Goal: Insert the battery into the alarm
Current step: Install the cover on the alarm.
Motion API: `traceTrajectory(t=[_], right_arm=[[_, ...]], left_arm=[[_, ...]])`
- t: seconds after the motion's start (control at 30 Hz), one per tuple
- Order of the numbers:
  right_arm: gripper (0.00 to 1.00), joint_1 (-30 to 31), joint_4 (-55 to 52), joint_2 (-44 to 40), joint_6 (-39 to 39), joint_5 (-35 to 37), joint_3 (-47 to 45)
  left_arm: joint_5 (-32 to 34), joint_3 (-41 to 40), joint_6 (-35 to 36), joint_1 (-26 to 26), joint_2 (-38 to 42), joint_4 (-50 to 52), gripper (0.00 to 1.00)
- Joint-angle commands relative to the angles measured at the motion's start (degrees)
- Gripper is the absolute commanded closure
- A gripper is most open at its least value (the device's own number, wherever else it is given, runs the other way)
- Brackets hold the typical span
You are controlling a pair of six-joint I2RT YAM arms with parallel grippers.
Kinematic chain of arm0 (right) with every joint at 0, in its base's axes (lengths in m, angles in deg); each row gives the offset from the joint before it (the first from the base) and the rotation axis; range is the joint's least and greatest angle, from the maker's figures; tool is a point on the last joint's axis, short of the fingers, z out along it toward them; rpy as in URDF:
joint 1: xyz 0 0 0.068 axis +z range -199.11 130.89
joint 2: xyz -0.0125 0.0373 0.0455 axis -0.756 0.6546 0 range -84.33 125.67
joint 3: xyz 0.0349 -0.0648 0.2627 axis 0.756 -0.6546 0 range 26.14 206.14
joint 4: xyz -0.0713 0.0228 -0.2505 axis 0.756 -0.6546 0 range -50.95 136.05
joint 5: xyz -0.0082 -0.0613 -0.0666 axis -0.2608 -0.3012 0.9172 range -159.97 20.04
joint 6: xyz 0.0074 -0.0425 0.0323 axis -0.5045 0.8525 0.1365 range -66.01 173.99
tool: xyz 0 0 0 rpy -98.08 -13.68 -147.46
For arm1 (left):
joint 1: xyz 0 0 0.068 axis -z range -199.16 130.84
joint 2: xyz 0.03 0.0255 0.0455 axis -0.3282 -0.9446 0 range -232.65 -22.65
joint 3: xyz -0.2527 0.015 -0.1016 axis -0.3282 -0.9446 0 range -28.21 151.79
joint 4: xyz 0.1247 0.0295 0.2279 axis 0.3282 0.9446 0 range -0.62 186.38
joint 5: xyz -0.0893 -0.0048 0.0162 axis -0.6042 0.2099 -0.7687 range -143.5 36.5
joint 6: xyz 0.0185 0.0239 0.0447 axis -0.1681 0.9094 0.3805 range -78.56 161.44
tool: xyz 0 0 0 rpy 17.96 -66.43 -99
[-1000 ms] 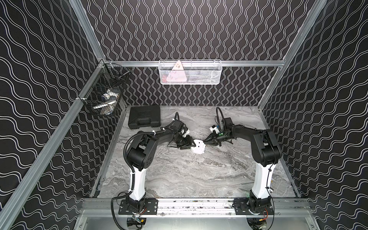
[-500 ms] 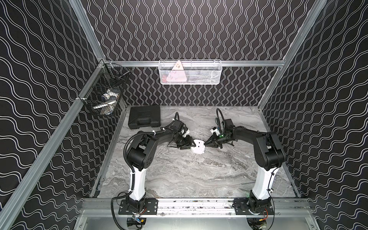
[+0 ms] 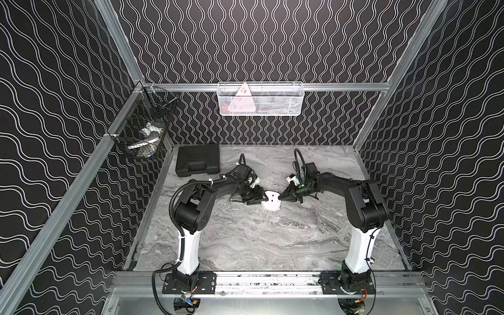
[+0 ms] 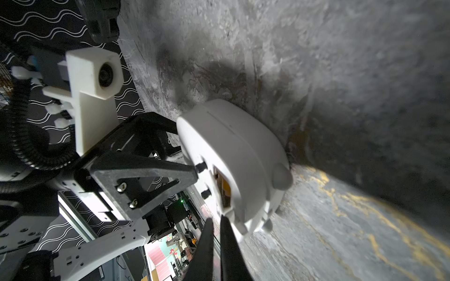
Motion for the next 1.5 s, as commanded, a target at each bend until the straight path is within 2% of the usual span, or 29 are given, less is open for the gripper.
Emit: traceTrajectory(t=[0.0, 0.67, 0.87, 1.1, 1.47], right_arm=[[0.9, 0.19, 0.66, 0.34, -0.24, -0.47, 0.43], [0.89, 0.25, 2.45, 0.78, -1.14, -1.24, 0.17], [0.88, 0.05, 1.67, -1.92, -0.88, 0.66, -1.13], [0.85, 0.01, 1.56, -0.62, -1.2, 0.93, -0.89], [0.9, 0.03, 0.84, 0.28, -0.83, 0.22, 2.95]], left_arm=[[5.88, -0.67, 0.5, 0.23, -0.47, 5.91, 0.44], [5.92, -0.85, 0.49, 0.33, -0.21, 5.73, 0.44], [5.95, -0.85, 0.57, 0.34, -0.21, 5.82, 0.44], [5.92, -0.85, 0.65, 0.3, -0.1, 5.82, 0.44], [5.53, -0.94, 0.57, 0.33, -0.21, 5.51, 0.44]])
